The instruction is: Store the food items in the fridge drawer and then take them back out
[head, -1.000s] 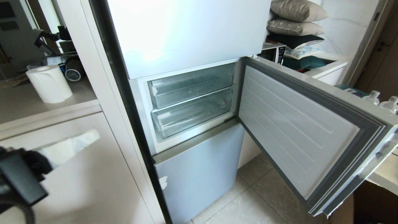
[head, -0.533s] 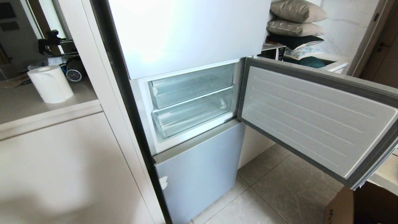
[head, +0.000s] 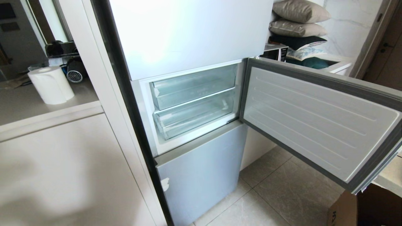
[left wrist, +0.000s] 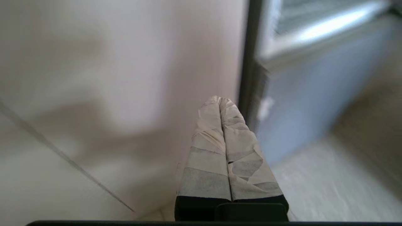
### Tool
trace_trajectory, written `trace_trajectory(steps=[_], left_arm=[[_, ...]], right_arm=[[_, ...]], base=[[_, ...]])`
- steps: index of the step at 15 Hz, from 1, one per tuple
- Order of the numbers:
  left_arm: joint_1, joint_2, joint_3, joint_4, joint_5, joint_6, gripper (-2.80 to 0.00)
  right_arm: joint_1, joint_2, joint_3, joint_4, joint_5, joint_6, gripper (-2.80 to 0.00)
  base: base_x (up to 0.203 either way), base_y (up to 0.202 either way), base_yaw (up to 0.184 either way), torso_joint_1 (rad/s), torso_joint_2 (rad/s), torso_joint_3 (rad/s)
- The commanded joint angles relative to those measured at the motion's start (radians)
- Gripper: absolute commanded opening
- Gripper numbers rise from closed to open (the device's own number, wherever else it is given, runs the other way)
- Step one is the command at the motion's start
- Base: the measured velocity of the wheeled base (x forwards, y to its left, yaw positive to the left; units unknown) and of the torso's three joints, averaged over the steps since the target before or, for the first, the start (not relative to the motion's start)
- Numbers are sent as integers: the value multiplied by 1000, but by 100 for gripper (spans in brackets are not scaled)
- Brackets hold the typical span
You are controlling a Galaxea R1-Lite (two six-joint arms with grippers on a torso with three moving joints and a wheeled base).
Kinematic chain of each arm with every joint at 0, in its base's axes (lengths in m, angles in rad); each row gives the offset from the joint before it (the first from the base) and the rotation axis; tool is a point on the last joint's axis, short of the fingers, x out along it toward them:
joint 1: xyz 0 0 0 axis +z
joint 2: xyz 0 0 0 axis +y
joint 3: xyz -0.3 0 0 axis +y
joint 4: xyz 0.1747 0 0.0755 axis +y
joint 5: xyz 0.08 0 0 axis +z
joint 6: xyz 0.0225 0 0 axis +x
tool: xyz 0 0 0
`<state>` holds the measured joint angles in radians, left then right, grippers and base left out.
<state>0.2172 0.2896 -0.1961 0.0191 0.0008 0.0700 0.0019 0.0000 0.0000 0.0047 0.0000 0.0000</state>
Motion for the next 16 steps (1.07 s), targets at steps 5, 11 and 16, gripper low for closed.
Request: trace_trajectory(steps=[5, 11, 16], left_arm=[[-13, -7, 105, 112, -136, 39, -280], [-199, -28, 131, 149, -46, 41, -280], [-231, -269, 138, 137, -40, 42, -280]], right_arm=[[1, 0, 0, 0, 0, 0, -280], [0, 0, 0, -1, 0, 1, -280], [0, 0, 0, -2, 0, 0, -280]], base=[[0, 0, 0, 0, 0, 0], [0, 0, 0, 0, 0, 0], [0, 0, 0, 0, 0, 0]])
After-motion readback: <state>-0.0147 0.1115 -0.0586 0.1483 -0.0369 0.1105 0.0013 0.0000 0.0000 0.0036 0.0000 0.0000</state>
